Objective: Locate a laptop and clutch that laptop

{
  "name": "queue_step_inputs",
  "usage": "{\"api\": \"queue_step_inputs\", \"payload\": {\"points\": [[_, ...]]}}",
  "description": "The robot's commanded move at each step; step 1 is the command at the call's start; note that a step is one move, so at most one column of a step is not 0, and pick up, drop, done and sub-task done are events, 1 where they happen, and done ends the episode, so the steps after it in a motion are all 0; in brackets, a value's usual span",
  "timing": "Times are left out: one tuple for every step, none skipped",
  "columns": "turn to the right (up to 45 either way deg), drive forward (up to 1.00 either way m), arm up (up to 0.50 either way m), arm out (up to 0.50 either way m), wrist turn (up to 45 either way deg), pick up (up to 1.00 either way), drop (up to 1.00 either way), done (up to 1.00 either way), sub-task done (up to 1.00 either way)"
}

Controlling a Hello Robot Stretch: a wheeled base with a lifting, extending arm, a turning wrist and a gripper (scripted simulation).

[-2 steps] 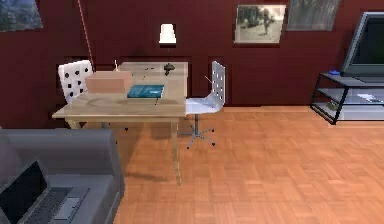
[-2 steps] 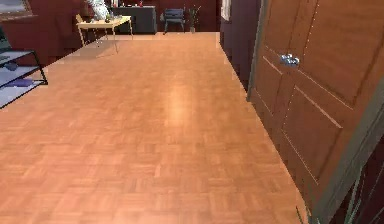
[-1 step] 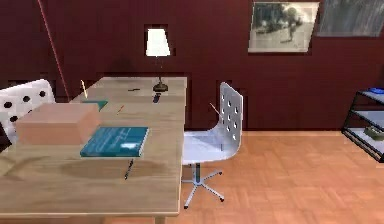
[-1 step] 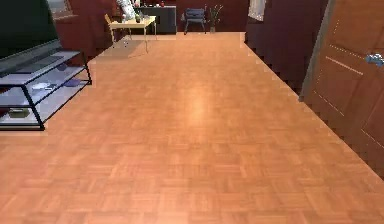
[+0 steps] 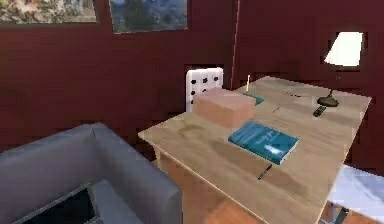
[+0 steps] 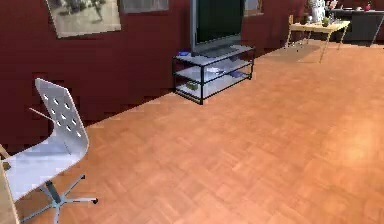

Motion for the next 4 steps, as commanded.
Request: {"api": "queue_step_inputs", "payload": {"points": [[-45.0, 0.00, 0.00, 0.00, 0.0, 0.00, 0.00, 0.00, 0.00], [-45.0, 0.00, 0.00, 0.00, 0.0, 0.00, 0.00, 0.00, 0.00], [-36.0, 0.00, 0.00, 0.00, 0.0, 0.00, 0.00, 0.00, 0.00], [0.0, 0.00, 0.50, 0.00, 0.0, 0.00, 0.00, 0.00, 0.00]]}}
